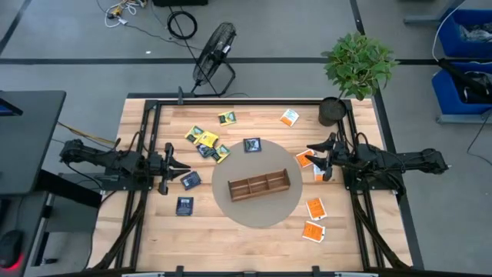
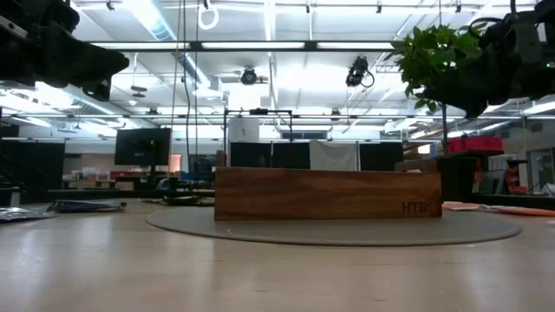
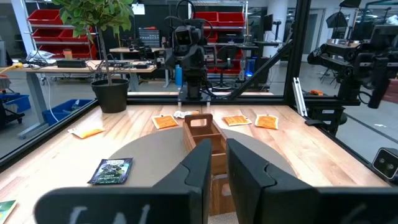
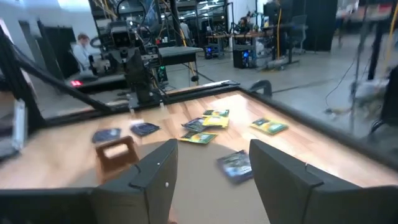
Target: Pick & Place Tea
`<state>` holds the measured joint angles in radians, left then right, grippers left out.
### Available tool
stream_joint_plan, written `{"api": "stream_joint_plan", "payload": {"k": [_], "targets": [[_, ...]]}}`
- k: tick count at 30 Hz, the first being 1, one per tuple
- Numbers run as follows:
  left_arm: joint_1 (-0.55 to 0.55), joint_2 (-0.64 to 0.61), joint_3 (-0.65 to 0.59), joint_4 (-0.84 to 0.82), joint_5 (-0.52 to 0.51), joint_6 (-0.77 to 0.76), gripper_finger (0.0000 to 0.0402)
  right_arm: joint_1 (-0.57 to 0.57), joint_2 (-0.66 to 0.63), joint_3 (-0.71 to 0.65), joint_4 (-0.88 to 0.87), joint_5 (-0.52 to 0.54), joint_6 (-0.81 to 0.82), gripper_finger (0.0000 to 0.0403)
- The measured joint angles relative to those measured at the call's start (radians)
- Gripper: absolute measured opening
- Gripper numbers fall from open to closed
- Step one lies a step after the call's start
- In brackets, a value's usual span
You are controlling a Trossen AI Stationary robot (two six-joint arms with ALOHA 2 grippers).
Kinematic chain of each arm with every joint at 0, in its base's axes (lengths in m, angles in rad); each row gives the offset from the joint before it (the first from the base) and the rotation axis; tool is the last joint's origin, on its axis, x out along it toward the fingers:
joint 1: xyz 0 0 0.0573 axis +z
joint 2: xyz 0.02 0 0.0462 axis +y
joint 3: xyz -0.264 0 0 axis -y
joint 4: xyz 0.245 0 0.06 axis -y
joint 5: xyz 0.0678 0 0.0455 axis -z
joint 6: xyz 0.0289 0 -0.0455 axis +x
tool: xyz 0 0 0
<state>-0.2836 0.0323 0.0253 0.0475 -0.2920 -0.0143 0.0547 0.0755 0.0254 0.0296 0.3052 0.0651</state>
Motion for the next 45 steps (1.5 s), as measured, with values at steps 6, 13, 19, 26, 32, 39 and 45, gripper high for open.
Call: {"api": "stream_joint_plan", "payload": {"k": [6, 13, 19, 26, 32, 39, 45], "targets": [[0.0, 0.0, 0.0, 0.0, 0.0, 0.0, 0.0051, -0.001, 0.0, 0.0, 0.001, 0.0, -0.235, 0.0207], [0.0, 0.0, 0.0, 0.0, 0.0, 0.0, 0.0051, -0.001, 0.0, 0.0, 0.003, -0.009, 0.127, 0.0207], [0.0, 0.0, 0.0, 0.0, 0.0, 0.0, 0.0051, -0.003, 0.0, 0.0, 0.005, 0.018, 0.343, 0.0207], [0.0, 0.0, 0.0, 0.0, 0.0, 0.0, 0.0051, -0.003, 0.0, 0.0, 0.007, 0.08, 0.397, 0.0207], [0.0, 0.0, 0.0, 0.0, 0.0, -0.124, 0.0051, -0.003, 0.0, 0.0, 0.007, 0.018, 0.419, 0.0207], [0.0, 0.0, 0.0, 0.0, 0.0, -0.132, 0.0051, -0.002, 0.013, 0.0, 0.0, -0.036, 0.371, 0.016], [0.0, 0.0, 0.0, 0.0, 0.0, -0.117, 0.0051, -0.002, 0.015, 0.0, -0.003, -0.041, 0.374, 0.0046]]}}
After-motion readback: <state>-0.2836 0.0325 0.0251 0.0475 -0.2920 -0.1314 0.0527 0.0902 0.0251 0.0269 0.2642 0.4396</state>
